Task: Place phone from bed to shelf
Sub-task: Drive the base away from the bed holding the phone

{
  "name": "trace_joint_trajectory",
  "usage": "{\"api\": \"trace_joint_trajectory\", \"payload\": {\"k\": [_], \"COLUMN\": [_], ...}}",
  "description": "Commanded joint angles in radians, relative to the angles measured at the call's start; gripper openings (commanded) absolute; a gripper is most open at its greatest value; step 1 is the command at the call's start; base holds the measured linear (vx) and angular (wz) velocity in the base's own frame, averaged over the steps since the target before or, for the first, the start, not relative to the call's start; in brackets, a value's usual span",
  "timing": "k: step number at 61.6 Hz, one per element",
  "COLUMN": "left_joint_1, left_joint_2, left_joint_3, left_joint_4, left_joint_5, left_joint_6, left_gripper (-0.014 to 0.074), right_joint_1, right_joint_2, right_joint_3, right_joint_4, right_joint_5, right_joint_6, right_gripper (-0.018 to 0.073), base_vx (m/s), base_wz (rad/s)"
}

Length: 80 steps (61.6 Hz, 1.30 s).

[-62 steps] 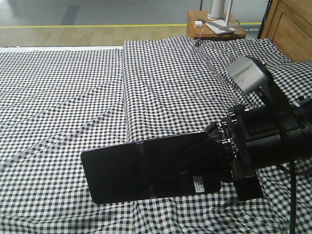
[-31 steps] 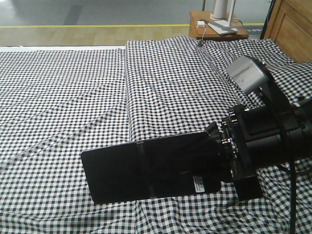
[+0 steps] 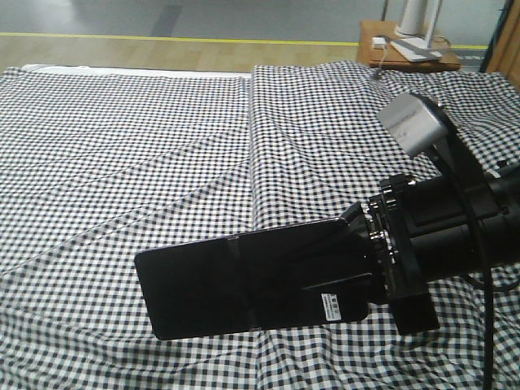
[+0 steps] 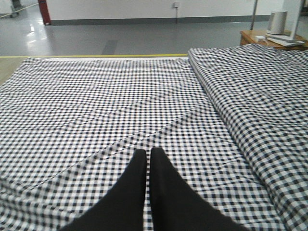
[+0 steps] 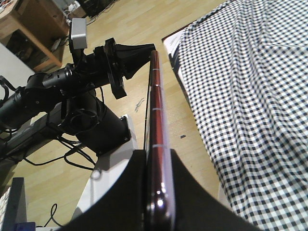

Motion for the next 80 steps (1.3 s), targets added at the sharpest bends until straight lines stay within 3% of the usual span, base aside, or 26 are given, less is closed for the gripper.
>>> {"api": "trace_joint_trajectory", "payload": {"k": [1,80], "left_joint_1": [-0.003,-0.003], "left_joint_2": [-0.007,-0.007], "left_joint_3": [0.002,0.002], "left_joint_4": [-0.007,-0.007], "left_joint_5": [-0.073,-0.073], "left_joint_6": [-0.004,-0.004], "left_gripper": [0.0001,0.0001], "right_joint_1": [0.001,0.001], "right_joint_2": [-0.025,-0.025], "right_joint_3": [-0.023,-0.023], "right_joint_4": [0.094,0.094], "right_joint_5": [0.076,0.076], "right_joint_6": [-0.009,-0.009], "right_gripper": [-0.0001,-0.0001], "base_vx": [-0.05,-0.09], "base_wz": [0.26,0.37]}}
